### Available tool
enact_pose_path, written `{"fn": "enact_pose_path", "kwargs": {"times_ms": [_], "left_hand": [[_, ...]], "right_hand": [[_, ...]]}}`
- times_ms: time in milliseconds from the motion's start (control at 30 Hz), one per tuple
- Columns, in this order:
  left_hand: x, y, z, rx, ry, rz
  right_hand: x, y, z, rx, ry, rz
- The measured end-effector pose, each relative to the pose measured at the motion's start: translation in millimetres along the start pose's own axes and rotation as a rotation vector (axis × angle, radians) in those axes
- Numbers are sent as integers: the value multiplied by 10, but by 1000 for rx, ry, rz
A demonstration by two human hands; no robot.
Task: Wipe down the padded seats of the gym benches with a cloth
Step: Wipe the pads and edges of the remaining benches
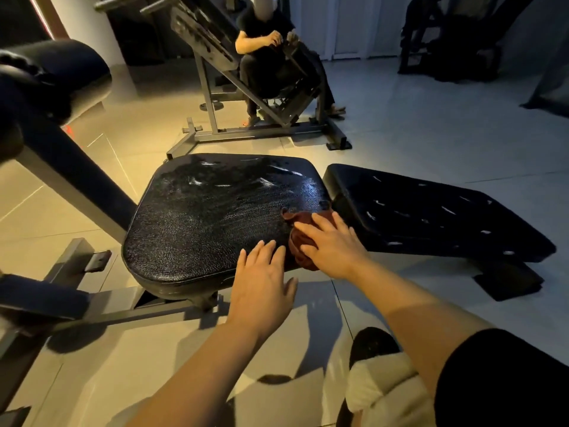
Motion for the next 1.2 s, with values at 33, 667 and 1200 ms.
{"fn": "enact_pose_path", "kwargs": {"times_ms": [33,667,1200], "left_hand": [[12,-3,8,-3,0,13],[907,-465,67,-92,86,164],[871,-425,108,57,80,66]], "right_hand": [[23,36,13,11,-13,33],[524,-54,-68,45,178,214],[961,64,-143,-12,150,-39]]}}
Point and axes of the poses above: each hand's wrist, its own x-axis towards the middle knuckle, its own z-axis out of the palm, y = z × x, the point moved 5 cm from there along x, towards the middle knuckle, and after that the axes turned 2 degrees about z, right-handed, at the moved point
